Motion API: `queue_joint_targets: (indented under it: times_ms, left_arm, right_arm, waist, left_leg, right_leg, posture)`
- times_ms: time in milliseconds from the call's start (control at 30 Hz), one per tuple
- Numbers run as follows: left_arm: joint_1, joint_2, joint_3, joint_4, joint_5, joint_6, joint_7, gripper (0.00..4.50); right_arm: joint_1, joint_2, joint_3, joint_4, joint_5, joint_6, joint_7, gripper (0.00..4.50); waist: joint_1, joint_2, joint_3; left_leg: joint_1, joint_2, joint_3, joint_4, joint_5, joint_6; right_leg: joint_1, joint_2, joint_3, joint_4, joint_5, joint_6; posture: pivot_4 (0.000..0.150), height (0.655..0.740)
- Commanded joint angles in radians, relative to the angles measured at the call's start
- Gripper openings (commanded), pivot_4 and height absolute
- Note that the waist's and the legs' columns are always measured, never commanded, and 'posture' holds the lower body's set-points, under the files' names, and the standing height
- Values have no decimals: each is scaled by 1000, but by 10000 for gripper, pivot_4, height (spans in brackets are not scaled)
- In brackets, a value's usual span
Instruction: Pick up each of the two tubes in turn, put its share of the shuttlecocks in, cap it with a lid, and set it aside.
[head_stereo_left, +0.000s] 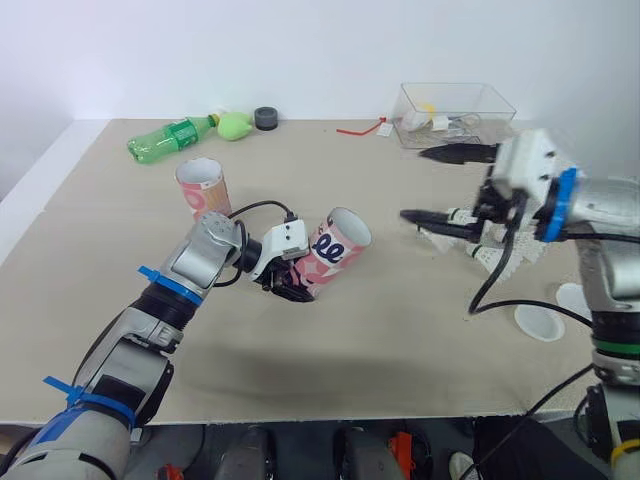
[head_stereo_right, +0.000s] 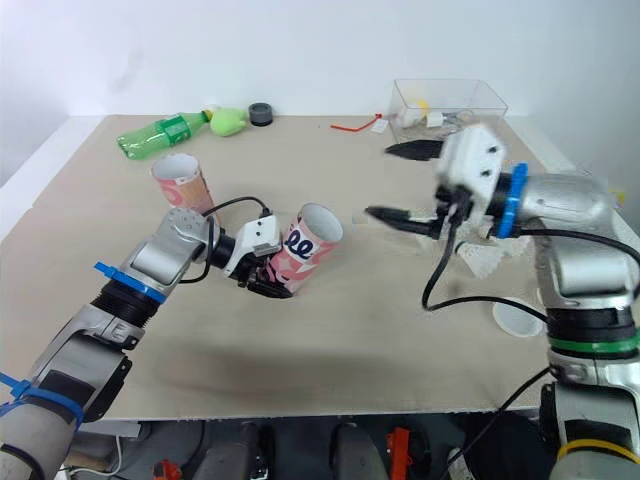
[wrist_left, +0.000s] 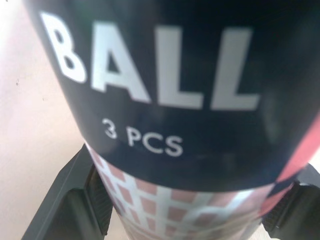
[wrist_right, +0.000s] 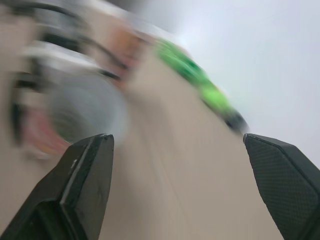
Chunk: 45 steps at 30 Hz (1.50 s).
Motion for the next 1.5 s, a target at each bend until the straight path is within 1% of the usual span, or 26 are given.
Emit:
queue_joint_targets:
  times_ms: [33,67,133,233,300,400,500,667,867,1233,1333,1367,1400,1500]
  left_arm:
    - [-11,6,10,-22,-12,-10,-2,32245]
    - [-13,5,10,-18,-12,-12,-4,32245]
    - [-17,3,7,-6,-10,-21,-5,32245]
    - [-23,-2,4,2,-10,-27,-8,32245]
    - [-25,-4,3,4,-10,-29,-9,32245]
    - [-32,-9,0,11,-9,-33,-13,32245]
    - [-34,-11,-1,13,-8,-34,-15,32245]
    - [-33,-13,-4,6,-7,-30,-18,32245]
    - [-20,-6,-3,-13,-7,-24,-23,32245]
    - [0,12,-2,-49,-10,-4,-22,32245]
    - [5,14,-3,-58,-10,1,-20,32245]
    - [6,14,-3,-61,-10,2,-20,32245]
    - [5,13,-3,-60,-10,3,-19,32245]
    - [3,11,-4,-57,-9,3,-18,32245]
  right_arm:
    - [129,26,-161,-86,49,176,-187,44637]
    - [184,58,-212,-131,94,244,-242,44637]
    - [271,97,-279,-187,133,350,-327,44637]
    - [347,120,-345,-185,127,398,-410,44637]
    - [362,122,-358,-188,134,419,-439,44637]
    - [399,127,-381,-165,152,489,-472,44637]
    - [423,103,-346,-132,123,460,-446,44637]
    - [397,93,-309,-65,144,498,-416,44637]
    - [294,103,-275,82,133,496,-421,44637]
    - [187,112,-216,248,93,432,-417,44637]
    - [163,117,-202,292,73,400,-426,36665]
    - [160,117,-200,297,70,393,-425,35375]
    - [156,118,-198,304,70,391,-422,29762]
    - [141,125,-197,325,73,380,-416,15434]
  waist:
    - [-1,0,0]
    - [-1,0,0]
    - [-1,0,0]
    - [-4,2,0]
    - [-5,2,0]
    - [-5,1,0]
    - [-4,1,0]
    - [-5,2,0]
    - [-5,2,0]
    - [-4,1,0]
    - [-5,2,0]
    - [-4,2,0]
    - [-4,2,0]
    - [-5,2,0]
  left_leg:
    - [0,0,0,0,0,0]
    - [0,0,1,-1,0,0]
    - [0,0,0,-1,0,0]
    - [1,1,0,-1,0,0]
    - [1,0,1,-1,1,1]
    - [2,1,1,-1,3,2]
    - [2,0,1,-1,4,3]
    - [2,0,1,-1,4,3]
    - [1,0,1,-1,4,3]
    - [1,0,1,-1,4,3]
    - [1,0,1,-1,4,3]
    - [1,0,1,-1,4,3]
    - [1,0,1,-1,4,3]
    - [1,0,1,-1,4,3]
  right_leg:
    - [0,0,0,0,0,0]
    - [-1,0,1,0,0,0]
    - [-1,1,1,1,0,0]
    - [-1,1,1,1,0,0]
    - [-1,1,1,1,-2,4]
    - [0,2,2,1,-2,3]
    - [0,2,2,1,-2,3]
    - [-1,2,3,0,-2,4]
    - [-1,3,4,0,-2,4]
    - [-1,2,3,0,0,7]
    - [-1,2,4,0,0,7]
    - [-1,2,4,0,0,7]
    - [-1,2,4,0,0,7]
    - [-1,2,3,0,0,7]
  posture:
    - [1500,7400]
    - [1500,7400]
    - [1500,7400]
    - [1500,7400]
    - [1500,7400]
    - [1500,7400]
    - [1500,7400]
    - [1500,7400]
    - [1500,7400]
    - [1500,7400]
    - [1500,7400]
    - [1500,7400]
    - [1500,7400]
    - [1500,7400]
